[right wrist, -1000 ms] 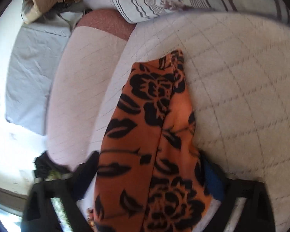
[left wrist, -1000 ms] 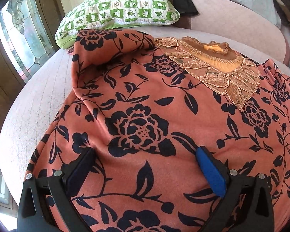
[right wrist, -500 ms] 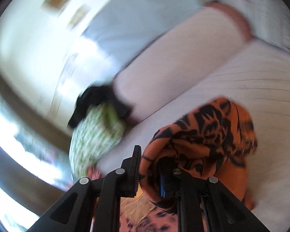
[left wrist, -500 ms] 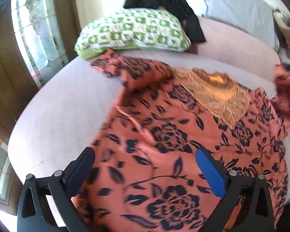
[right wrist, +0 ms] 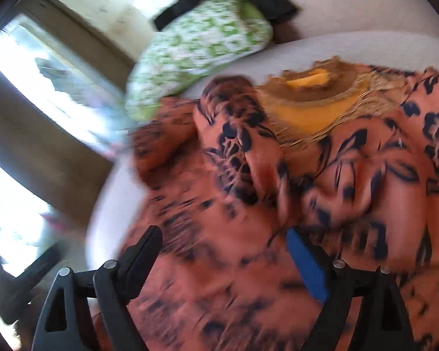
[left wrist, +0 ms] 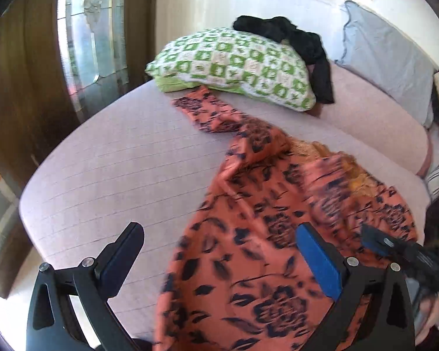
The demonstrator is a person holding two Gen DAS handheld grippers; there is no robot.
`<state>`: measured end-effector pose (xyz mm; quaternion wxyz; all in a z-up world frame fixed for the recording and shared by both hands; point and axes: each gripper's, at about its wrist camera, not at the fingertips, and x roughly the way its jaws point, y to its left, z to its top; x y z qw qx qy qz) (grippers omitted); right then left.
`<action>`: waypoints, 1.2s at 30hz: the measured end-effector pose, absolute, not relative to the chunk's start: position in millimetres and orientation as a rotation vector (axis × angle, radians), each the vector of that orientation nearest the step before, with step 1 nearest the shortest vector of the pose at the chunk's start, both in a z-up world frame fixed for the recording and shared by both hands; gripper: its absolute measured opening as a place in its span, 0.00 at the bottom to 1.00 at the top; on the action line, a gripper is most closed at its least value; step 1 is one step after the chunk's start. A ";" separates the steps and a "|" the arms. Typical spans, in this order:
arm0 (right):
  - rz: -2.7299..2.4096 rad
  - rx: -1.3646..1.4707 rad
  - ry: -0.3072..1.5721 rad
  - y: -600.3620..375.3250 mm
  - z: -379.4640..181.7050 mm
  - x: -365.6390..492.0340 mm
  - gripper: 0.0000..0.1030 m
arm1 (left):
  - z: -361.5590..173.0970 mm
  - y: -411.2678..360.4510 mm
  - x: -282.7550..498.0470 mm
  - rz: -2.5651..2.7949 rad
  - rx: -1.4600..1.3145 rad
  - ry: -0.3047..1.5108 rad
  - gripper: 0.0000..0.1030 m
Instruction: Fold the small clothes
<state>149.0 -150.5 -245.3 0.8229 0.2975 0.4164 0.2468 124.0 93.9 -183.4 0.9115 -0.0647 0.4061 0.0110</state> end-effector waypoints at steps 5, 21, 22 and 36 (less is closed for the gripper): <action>0.426 0.835 0.680 -237.9 -238.3 101.9 0.86 | -178.9 52.1 159.3 -0.047 -0.141 0.826 1.00; 0.221 1.432 0.526 -371.8 -284.9 103.5 0.83 | -212.7 -54.9 267.9 -0.182 -0.014 1.051 0.98; 0.214 1.426 0.514 -373.3 -284.0 101.4 0.83 | -220.6 -57.4 269.4 -0.183 0.019 1.066 0.82; 0.179 1.372 0.489 -368.6 -274.5 104.1 0.83 | -160.1 -26.4 246.9 -0.169 0.133 0.820 0.09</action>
